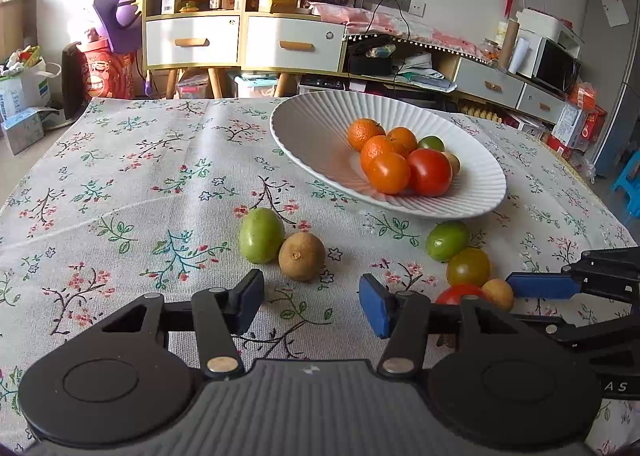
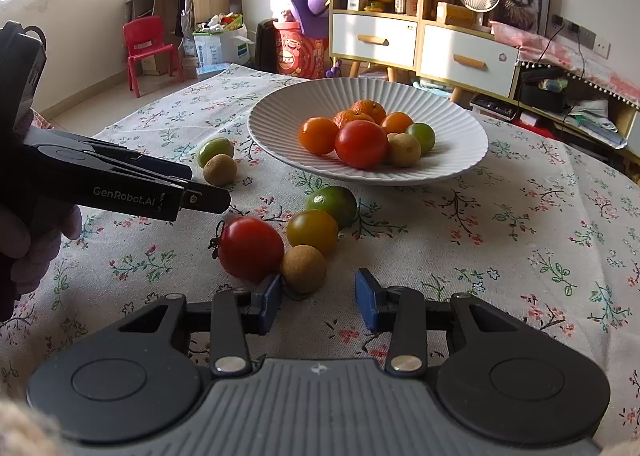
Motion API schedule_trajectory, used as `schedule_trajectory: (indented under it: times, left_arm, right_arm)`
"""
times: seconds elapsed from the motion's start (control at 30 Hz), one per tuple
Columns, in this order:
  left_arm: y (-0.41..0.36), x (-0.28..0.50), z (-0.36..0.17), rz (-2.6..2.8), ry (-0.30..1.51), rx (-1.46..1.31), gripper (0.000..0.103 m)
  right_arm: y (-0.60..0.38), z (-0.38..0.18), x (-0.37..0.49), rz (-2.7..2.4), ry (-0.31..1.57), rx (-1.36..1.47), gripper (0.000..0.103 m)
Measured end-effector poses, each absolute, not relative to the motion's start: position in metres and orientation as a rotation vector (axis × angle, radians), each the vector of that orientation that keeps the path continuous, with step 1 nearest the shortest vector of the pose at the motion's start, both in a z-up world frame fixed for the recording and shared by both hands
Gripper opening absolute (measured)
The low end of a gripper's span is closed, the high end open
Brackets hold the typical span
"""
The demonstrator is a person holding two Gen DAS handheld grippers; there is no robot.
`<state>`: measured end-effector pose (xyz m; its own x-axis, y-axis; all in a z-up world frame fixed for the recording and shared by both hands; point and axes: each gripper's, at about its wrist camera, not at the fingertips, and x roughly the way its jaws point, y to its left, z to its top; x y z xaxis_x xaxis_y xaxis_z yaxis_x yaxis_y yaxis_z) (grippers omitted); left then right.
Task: Organize fruits
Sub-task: 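Withdraw both tools from the bowl toward the remaining fruits, then grasp a kiwi with the left gripper while the right gripper grasps another kiwi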
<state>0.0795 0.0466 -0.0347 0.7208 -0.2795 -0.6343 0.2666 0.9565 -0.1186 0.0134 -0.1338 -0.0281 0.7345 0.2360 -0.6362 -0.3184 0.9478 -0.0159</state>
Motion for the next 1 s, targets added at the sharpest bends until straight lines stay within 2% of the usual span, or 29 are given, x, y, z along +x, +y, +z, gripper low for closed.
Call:
schedule_trajectory:
  times: [0.47,1.0]
  left_arm:
    - [0.045,0.094,-0.034,-0.292,0.703,-0.065,0.019]
    - [0.046,0.096,-0.032,-0.289,0.720,-0.070,0.018]
  right_arm:
    - [-0.137,-0.027,0.016,0.334,0.682,-0.081,0.026]
    - [-0.137,-0.026,0.017,0.344,0.686,-0.072,0.022]
